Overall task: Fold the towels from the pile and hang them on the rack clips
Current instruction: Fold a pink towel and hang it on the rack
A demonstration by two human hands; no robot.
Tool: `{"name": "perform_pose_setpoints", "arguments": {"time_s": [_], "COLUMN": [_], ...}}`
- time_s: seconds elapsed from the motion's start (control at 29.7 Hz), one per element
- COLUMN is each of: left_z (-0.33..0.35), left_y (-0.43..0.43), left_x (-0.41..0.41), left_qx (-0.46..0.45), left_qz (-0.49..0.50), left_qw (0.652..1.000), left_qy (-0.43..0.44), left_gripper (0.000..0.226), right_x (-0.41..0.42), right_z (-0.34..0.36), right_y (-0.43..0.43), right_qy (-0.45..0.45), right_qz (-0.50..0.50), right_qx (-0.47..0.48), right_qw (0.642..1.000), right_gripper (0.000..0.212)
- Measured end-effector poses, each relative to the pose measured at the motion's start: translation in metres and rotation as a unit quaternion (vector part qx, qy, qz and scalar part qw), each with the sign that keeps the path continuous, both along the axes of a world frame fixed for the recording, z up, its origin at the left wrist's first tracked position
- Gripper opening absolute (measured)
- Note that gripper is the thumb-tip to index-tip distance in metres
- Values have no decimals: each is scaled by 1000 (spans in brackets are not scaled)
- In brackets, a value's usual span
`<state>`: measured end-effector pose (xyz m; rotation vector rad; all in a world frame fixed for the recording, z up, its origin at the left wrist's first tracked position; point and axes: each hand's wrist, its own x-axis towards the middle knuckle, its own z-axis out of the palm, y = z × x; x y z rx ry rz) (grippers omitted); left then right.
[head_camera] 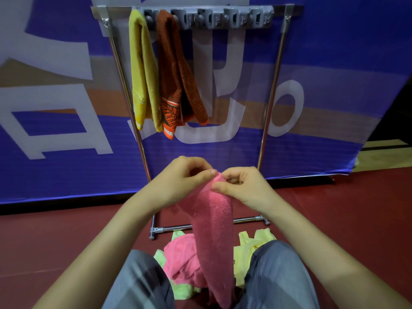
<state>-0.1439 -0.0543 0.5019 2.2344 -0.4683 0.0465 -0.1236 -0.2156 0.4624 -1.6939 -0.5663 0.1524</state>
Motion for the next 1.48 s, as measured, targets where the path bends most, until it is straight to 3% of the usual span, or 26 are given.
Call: {"name": "perform_pose_setpoints", "arguments": {"time_s": [0.47,0.64,0.74,0.84,0.94,1.11,1.25,1.38,1.48], "left_z": [-5,4,-3,-10,-10,-8,-3,7,20], "left_y": [2,13,20,20,16,18,20,26,41], "left_x": [-2,0,2,3,6,9,7,5,6], "left_qx": [9,-12,27,129,166,127,44,-15,-63], "left_qz": [12,78,89,38,-3,-90,-145,-148,-74], "left_qw": [999,993,994,991,986,986,983,984,992], "left_qy": [-41,-87,-60,-17,22,66,104,96,83], "left_gripper": [16,21,26,61,46,20,34,30,36], "right_x": [0,-11,-8,-6,-5,-3,-4,-7,-9], "right_z": [-19,-52,-53,-43,-31,-22,-23,-38,-66], "right_y": [6,8,7,8,8,1,-3,-8,-15], "right_qy": [65,113,78,60,38,33,74,135,190], "right_qz": [22,52,26,46,68,101,137,175,197], "right_qx": [59,9,-23,-24,-17,-27,-35,-60,-121], "right_qw": [996,992,996,997,997,994,987,973,954], "right_gripper": [18,16,8,18,22,16,19,8,39]}}
